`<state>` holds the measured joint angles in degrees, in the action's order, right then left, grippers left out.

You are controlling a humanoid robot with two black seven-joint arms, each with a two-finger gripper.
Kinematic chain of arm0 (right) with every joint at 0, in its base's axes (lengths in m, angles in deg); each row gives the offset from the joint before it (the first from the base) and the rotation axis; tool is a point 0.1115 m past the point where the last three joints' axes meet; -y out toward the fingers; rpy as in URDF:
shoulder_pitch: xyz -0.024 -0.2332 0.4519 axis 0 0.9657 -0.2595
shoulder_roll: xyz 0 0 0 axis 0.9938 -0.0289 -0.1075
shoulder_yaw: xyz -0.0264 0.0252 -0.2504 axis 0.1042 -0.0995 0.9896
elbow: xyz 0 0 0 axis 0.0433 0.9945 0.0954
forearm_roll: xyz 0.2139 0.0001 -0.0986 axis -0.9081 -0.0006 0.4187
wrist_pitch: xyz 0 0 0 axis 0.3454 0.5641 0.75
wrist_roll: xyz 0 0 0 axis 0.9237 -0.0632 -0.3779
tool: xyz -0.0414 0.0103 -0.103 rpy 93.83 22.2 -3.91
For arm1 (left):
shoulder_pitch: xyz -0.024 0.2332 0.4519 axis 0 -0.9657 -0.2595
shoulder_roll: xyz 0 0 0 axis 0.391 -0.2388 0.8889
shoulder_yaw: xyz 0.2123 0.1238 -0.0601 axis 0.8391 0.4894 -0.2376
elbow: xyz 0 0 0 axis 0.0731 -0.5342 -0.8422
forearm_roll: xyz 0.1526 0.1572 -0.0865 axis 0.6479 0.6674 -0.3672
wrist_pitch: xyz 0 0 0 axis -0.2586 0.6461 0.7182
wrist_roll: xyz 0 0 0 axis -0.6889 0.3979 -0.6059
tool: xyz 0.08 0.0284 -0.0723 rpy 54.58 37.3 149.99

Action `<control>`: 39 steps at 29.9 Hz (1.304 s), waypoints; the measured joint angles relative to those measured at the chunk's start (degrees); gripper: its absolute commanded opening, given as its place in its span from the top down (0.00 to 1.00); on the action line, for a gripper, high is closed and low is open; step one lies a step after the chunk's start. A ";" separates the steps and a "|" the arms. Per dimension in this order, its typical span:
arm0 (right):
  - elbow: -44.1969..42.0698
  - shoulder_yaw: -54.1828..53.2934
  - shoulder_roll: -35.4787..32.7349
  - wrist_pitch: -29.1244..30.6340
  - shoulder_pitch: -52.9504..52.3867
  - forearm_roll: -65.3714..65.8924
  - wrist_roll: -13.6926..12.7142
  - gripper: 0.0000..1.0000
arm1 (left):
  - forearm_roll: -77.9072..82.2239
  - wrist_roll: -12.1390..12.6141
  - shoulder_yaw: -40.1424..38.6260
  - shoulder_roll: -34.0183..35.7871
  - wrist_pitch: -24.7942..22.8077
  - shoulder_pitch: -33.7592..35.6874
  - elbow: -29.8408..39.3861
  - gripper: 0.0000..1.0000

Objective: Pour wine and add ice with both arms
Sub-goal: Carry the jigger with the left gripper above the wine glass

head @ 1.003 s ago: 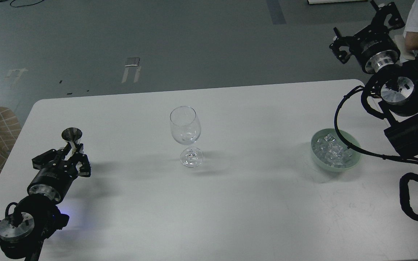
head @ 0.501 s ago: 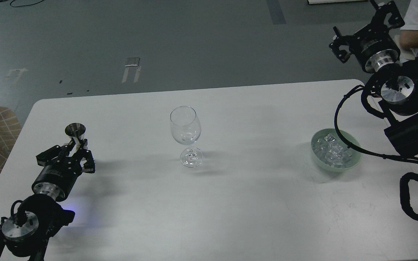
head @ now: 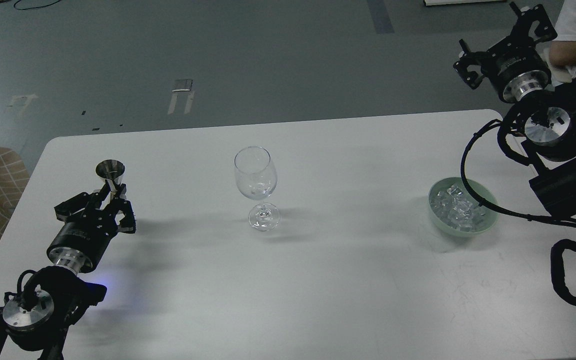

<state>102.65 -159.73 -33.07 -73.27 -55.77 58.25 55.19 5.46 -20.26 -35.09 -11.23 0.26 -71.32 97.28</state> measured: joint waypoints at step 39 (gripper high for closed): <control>0.07 0.00 -0.08 0.00 0.62 0.19 0.04 0.00 | 2.04 4.04 4.51 6.19 2.81 1.14 8.62 0.82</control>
<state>102.72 -159.73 -33.15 -73.27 -55.15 58.44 55.23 7.50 -16.23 -30.58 -5.04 3.07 -70.17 105.90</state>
